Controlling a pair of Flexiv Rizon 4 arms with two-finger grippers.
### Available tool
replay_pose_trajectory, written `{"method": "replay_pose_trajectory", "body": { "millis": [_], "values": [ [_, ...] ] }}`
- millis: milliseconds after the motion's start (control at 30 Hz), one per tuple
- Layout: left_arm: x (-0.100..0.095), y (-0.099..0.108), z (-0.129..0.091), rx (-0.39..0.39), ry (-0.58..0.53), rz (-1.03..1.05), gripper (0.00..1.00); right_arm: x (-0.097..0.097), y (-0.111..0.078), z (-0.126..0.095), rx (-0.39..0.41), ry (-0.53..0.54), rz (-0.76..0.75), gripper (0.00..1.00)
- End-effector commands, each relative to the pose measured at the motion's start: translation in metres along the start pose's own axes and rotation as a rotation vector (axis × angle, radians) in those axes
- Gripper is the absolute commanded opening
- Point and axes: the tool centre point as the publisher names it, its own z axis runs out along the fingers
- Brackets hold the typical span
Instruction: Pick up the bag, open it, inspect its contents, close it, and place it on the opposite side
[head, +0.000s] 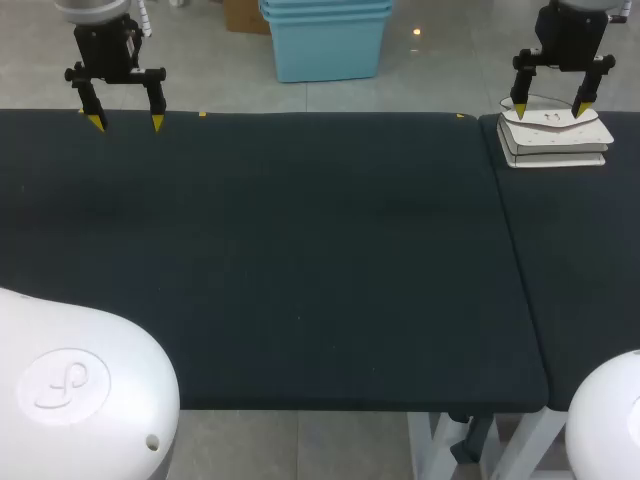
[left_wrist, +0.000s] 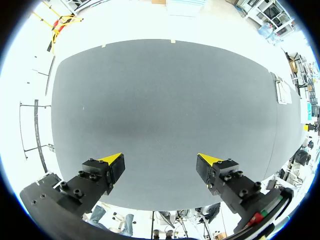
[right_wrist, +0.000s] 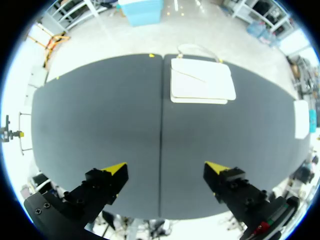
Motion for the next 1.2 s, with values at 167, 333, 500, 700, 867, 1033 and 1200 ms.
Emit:
{"method": "replay_pose_trajectory", "body": {
  "millis": [167, 333, 500, 700, 867, 1033, 1200],
  "values": [
    [0.0, 0.0, 0.0, 0.0, -0.001, 0.0, 1.0, 0.0, 0.0, 0.0, 0.001, -0.001, 0.0, 1.0],
    [0.0, 0.0, 0.0, 0.0, -0.001, 0.0, 1.0, 0.0, 0.0, 0.0, 0.001, -0.001, 0.0, 1.0],
    [0.005, 0.0, -0.002, 0.027, 0.005, 0.034, 1.0, 0.0, 0.0, 0.0, 0.001, -0.001, 0.0, 1.0],
    [0.019, 0.008, -0.008, 0.142, 0.031, 0.203, 1.0, -0.008, 0.006, 0.002, 0.017, 0.046, 0.0, 1.0],
    [0.038, 0.024, -0.007, 0.227, 0.087, 0.422, 1.0, -0.033, 0.02, 0.008, 0.021, 0.111, 0.03, 1.0],
    [0.052, 0.04, -0.004, 0.326, 0.139, 0.625, 1.0, -0.064, 0.034, 0.023, 0.039, 0.153, 0.067, 1.0],
    [0.063, 0.06, 0.002, 0.427, 0.202, 0.813, 1.0, -0.09, 0.043, 0.036, 0.039, 0.232, 0.104, 1.0]
  ]
}}
